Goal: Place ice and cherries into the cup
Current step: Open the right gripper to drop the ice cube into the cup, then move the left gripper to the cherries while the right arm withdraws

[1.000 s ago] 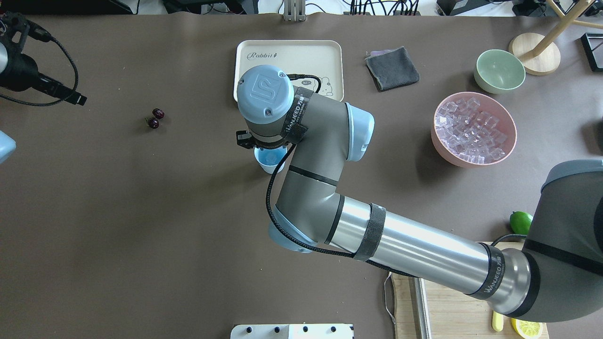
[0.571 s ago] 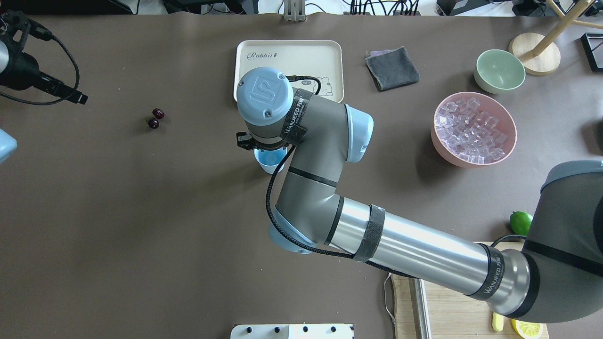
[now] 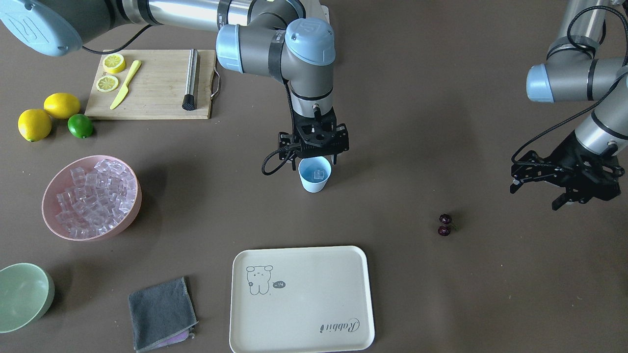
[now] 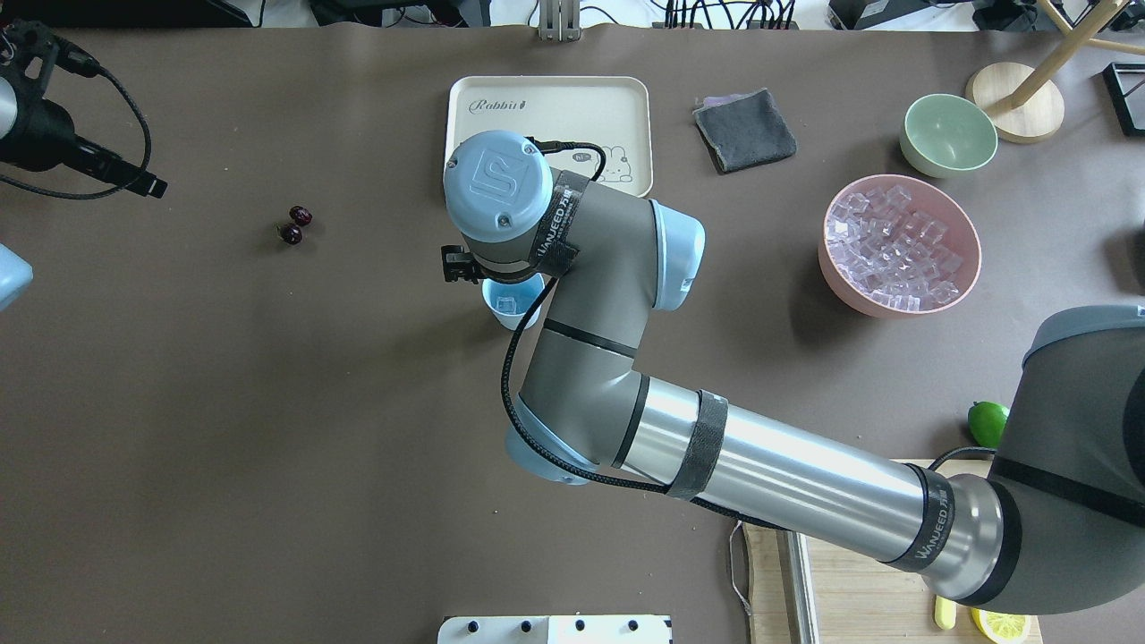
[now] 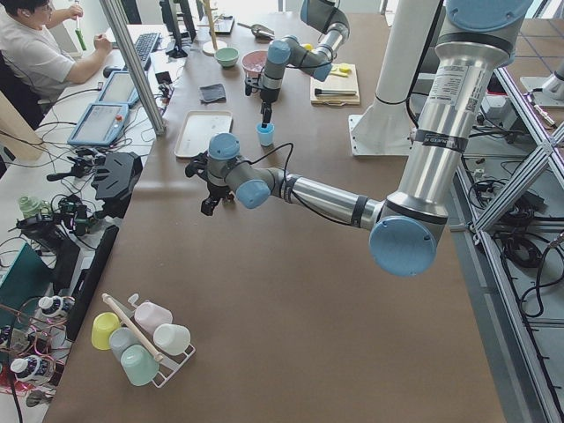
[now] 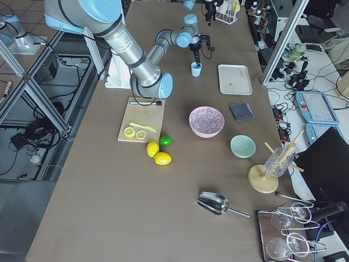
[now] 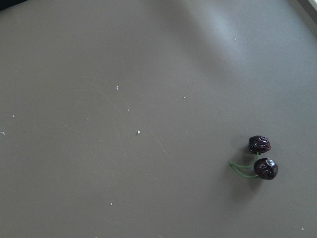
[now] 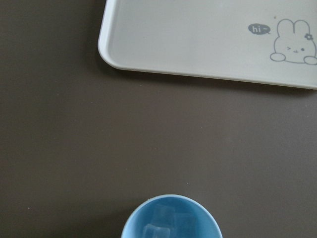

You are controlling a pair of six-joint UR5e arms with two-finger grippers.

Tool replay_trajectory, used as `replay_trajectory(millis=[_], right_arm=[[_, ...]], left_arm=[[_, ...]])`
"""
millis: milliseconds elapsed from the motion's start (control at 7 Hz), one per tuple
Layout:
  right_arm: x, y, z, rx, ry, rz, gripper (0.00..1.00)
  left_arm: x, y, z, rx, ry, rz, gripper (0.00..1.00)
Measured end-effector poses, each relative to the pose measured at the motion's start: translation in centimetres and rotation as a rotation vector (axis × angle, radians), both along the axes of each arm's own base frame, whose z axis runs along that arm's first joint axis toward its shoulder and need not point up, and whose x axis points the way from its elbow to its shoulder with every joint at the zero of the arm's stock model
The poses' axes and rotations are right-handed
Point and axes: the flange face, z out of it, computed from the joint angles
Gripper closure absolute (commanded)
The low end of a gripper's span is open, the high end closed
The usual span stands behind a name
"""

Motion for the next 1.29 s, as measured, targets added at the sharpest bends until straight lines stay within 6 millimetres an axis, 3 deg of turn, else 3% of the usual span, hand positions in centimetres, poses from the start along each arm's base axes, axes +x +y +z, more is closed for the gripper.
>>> replay_trajectory(millis=[143,286,429,571,857,1000,1143,1286], right_arm=[[1.2,-0.6,-0.9,0.004,-0.019,0.008,0.09],[3.5,-2.1,-1.4,-0.003,-0.042,0.017,0.08],[7.7,-4.8,-0.6,-0.03,-0.067,0.023,0.08],[14.1,-7.7,2.7,-0.045,-0.083,0.008,0.07],[30.7,-10.9,13.5,0.005,-0.067,-0.076,0.06],[37.7,-11.3,19.0,0.02,-0.046,-0.107,0.05],[42.7,-10.4,23.5,0.029,-0.025,-0.128,0.05],[45.7,-8.7,26.6,0.032,-0.01,-0.139,0.05]], left_arm=[[0.8,-1.2,-1.9,0.003,0.009,-0.005,0.03],[2.9,-2.5,-4.4,-0.006,0.02,0.001,0.02],[6.5,-3.2,-6.6,-0.01,0.017,0.012,0.03],[9.5,-3.3,-8.2,0.002,-0.001,0.007,0.03],[13.1,-3.0,-9.3,0.014,-0.013,0.017,0.03],[14.2,-2.7,-9.3,0.008,-0.011,0.023,0.02],[14.9,-2.2,-9.1,-0.001,-0.009,0.027,0.02],[15.2,-1.9,-8.9,-0.01,-0.007,0.026,0.02]])
